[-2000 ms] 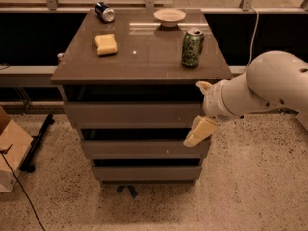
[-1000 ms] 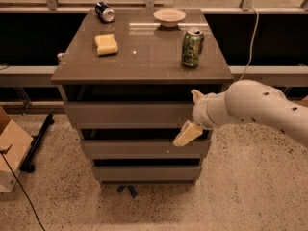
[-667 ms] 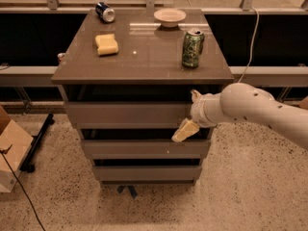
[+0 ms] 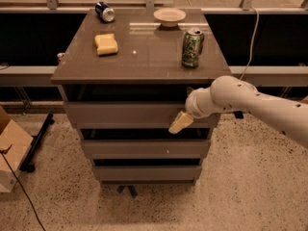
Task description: Open top drawer
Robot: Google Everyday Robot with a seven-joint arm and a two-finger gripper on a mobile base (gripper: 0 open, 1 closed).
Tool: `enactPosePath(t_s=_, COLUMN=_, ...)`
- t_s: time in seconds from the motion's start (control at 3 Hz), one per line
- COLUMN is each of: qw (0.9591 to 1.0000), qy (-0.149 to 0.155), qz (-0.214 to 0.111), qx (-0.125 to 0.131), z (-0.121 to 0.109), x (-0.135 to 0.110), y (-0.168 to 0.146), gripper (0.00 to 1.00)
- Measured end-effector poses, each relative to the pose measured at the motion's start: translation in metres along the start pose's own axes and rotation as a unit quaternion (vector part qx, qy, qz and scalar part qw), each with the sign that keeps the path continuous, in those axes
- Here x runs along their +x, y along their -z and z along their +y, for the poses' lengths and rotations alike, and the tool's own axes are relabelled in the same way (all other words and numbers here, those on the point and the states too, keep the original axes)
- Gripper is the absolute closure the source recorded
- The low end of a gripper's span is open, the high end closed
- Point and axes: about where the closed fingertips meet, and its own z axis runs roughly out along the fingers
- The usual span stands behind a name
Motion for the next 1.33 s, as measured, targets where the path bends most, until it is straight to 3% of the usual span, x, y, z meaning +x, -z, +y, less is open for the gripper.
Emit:
enactPosePath(t_s=0.33, qw=0.9999, qy=0.003, qz=0.004, qx=-0.014, z=-0.0047, x=0.0015, y=-0.0157, gripper=0.27)
enactPosePath(t_s=0.67, qw=0.9991, qy=0.016, qz=0.016, qx=-0.037, z=0.0050, x=0.0054, y=-0.0161, gripper=0.58)
enactPosePath(t_s=1.0, qw=0.9991, qy=0.016, qz=0.016, qx=-0.037, z=0.0043, x=0.0041, y=-0.0145, gripper=0.81)
enactPosePath(t_s=1.33, qw=0.9991, qy=0.016, qz=0.016, qx=-0.037, z=0.0026, x=0.0011, y=-0.0108, gripper=0.78)
